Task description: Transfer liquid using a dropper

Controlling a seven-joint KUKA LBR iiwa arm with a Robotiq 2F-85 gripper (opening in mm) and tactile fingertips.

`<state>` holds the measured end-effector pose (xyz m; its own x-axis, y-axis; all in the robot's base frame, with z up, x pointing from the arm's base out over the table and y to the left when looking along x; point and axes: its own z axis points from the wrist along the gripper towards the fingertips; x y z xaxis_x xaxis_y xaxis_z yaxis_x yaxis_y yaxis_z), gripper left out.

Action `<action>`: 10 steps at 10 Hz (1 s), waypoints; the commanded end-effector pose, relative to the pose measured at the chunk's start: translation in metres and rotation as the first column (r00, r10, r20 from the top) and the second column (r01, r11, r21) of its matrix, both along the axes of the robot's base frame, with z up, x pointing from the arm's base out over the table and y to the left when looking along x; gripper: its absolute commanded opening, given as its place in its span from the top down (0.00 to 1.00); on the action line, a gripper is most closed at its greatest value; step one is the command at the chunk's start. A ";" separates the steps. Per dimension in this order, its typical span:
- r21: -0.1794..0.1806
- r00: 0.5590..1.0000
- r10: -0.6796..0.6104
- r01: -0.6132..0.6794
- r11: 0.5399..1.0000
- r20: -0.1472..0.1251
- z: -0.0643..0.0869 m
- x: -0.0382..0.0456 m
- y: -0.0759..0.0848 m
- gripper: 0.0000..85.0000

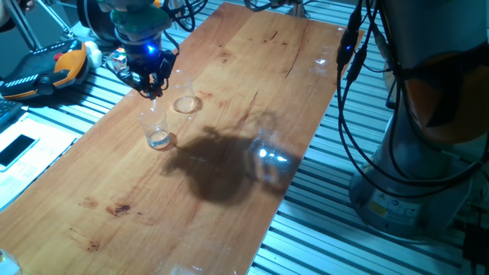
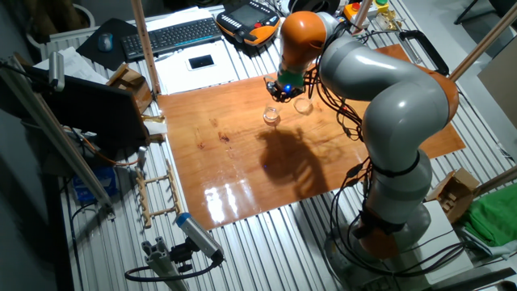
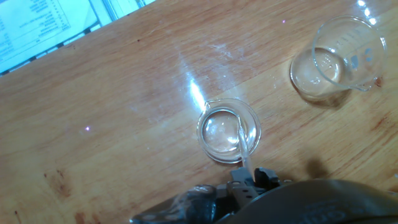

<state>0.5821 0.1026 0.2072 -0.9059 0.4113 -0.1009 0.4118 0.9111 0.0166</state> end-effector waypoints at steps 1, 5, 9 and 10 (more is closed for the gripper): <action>-0.002 1.000 -0.004 0.004 1.000 0.001 0.000 -0.0001 0.000 0.87; -0.003 1.000 -0.010 0.010 1.000 0.006 0.000 0.0003 0.000 0.88; -0.005 1.000 -0.017 0.017 1.000 0.014 -0.001 0.0009 0.000 0.87; -0.005 1.000 -0.016 0.016 1.000 0.014 -0.001 0.0010 0.000 0.86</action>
